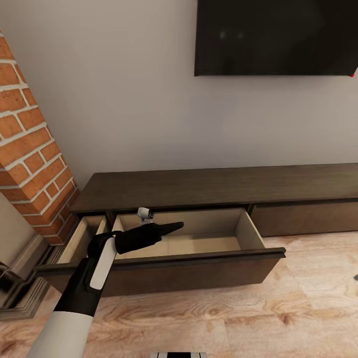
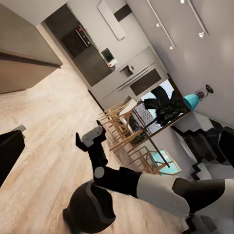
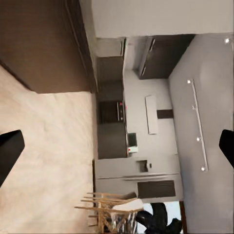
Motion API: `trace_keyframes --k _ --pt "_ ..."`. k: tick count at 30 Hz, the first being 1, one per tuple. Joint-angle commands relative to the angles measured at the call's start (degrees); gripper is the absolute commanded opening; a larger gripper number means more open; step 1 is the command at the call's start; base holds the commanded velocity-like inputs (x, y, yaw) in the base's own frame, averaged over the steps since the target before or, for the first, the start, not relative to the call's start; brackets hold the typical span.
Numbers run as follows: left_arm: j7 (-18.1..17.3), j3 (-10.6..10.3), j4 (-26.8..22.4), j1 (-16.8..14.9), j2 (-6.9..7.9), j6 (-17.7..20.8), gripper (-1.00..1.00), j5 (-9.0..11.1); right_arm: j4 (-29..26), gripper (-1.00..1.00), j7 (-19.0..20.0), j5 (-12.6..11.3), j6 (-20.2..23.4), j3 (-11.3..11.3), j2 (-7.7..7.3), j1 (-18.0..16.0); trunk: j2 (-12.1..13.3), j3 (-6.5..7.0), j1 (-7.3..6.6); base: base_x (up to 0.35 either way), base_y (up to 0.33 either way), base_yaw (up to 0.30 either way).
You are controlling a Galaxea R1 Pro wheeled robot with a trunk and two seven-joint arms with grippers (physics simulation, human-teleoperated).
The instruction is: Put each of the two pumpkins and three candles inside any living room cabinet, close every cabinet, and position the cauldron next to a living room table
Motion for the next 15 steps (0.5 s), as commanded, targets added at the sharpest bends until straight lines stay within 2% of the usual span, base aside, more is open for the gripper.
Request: trace_keyframes --k 1,2,4,5,6,7,10,12,15 --pt "0.0 0.0 0.0 0.0 -0.02 0.0 1.0 0.0 -1.6 1.0 1.6 -2.4 0.0 -1.3 -1.22 0.0 0.0 0.0 0.01 0.0 0.0 0.0" --pt "0.0 0.0 0.0 0.0 -0.02 0.0 1.0 0.0 -2.4 1.0 2.5 -3.5 0.0 -2.0 -1.69 0.0 0.0 0.0 0.01 0.0 0.0 0.0" --pt "0.1 0.0 0.0 0.0 -0.03 0.0 1.0 0.0 -6.2 1.0 6.7 -7.4 0.3 -5.0 -2.99 0.0 0.0 0.0 0.01 0.0 0.0 0.0" --pt "0.1 0.0 0.1 0.0 -0.03 0.0 1.0 0.0 -8.0 1.0 9.3 -8.8 0.7 -6.3 -3.25 0.0 0.0 0.0 0.01 0.0 0.0 0.0" --pt "0.1 0.0 0.0 0.0 -0.03 0.0 1.0 0.0 -10.4 1.0 13.5 -10.0 1.8 -7.8 -3.45 0.0 0.0 0.0 0.01 0.0 0.0 0.0" --pt "0.1 0.0 0.0 0.0 -0.03 0.0 1.0 0.0 -11.1 1.0 14.9 -10.3 2.2 -8.1 -3.48 0.0 0.0 0.0 0.01 0.0 0.0 0.0" --pt "0.1 0.0 0.1 0.0 -0.08 0.0 1.0 0.0 -15.4 1.0 23.3 -11.2 4.1 -9.2 -3.52 0.0 0.0 0.0 0.01 0.0 0.0 0.0" --pt "0.1 0.0 0.1 0.0 -0.1 0.0 1.0 0.0 -17.4 1.0 26.8 -11.4 4.5 -9.5 -3.45 0.0 0.0 0.0 0.01 0.0 0.0 0.0" --pt "0.1 0.0 0.1 0.0 -0.11 0.0 1.0 0.0 -22.0 1.0 34.9 -12.9 4.8 -9.7 -1.3 0.0 0.0 0.0 0.01 0.0 0.0 0.0"
